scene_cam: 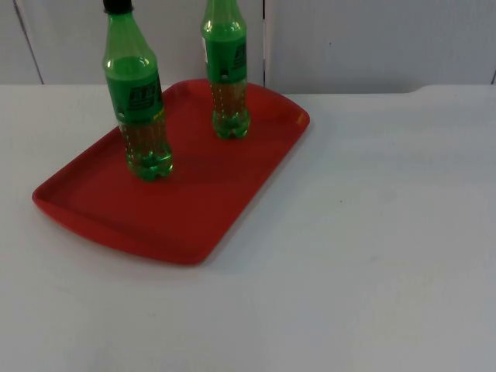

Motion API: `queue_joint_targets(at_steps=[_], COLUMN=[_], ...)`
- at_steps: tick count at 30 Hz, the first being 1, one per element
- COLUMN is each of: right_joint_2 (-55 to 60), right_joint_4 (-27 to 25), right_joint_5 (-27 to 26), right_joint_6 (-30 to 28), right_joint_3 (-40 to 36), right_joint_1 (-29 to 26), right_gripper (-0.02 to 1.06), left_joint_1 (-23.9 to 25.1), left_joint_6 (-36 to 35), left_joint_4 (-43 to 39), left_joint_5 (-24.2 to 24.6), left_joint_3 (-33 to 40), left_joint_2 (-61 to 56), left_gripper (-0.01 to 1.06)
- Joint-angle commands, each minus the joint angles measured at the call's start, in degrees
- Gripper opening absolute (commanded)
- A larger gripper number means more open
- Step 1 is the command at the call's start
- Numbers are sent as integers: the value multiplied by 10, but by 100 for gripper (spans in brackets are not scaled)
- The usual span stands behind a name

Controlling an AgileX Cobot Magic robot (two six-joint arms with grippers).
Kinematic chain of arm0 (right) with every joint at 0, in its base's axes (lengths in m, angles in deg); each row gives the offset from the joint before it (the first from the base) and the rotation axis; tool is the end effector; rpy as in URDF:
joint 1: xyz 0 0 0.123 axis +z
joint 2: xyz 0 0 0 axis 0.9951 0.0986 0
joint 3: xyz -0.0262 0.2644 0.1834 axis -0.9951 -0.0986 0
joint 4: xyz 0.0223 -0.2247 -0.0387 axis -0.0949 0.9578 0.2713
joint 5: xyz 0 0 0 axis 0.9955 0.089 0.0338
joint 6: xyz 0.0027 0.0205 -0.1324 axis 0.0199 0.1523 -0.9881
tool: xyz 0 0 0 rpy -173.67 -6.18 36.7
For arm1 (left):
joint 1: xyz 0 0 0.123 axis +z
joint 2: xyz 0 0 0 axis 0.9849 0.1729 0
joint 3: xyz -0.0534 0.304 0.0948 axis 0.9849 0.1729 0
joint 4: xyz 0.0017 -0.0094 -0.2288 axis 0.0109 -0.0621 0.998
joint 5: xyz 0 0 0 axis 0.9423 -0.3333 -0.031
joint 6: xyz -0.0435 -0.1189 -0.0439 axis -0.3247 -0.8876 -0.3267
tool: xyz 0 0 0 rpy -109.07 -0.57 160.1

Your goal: Place the bottle upright on the tray.

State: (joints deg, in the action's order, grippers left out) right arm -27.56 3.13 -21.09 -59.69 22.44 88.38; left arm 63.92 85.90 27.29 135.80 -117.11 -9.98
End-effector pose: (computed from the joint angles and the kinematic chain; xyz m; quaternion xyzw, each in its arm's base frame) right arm -0.0266 -0.0041 0.2488 -0.0406 0.8540 0.0018 0.5187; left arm -0.0235 0.0115 0.2450 0.0985 0.8525 -0.0656 0.5092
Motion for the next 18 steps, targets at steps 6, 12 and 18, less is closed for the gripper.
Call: queue_joint_targets(at_steps=[6,12,18], right_joint_2=[-2,-2,-2], right_joint_4=[-2,-2,-2], right_joint_5=[0,0,0], right_joint_6=[-3,-3,-3], right_joint_3=[1,1,1], right_joint_1=[-5,-5,-5], right_gripper=[105,105,105], left_joint_1=[54,108,159], left_joint_6=[0,0,0], left_joint_4=[2,2,2], left_joint_5=[-2,-2,-2], left_joint_3=[3,3,3], left_joint_2=[-2,-2,-2], left_gripper=[105,105,105])
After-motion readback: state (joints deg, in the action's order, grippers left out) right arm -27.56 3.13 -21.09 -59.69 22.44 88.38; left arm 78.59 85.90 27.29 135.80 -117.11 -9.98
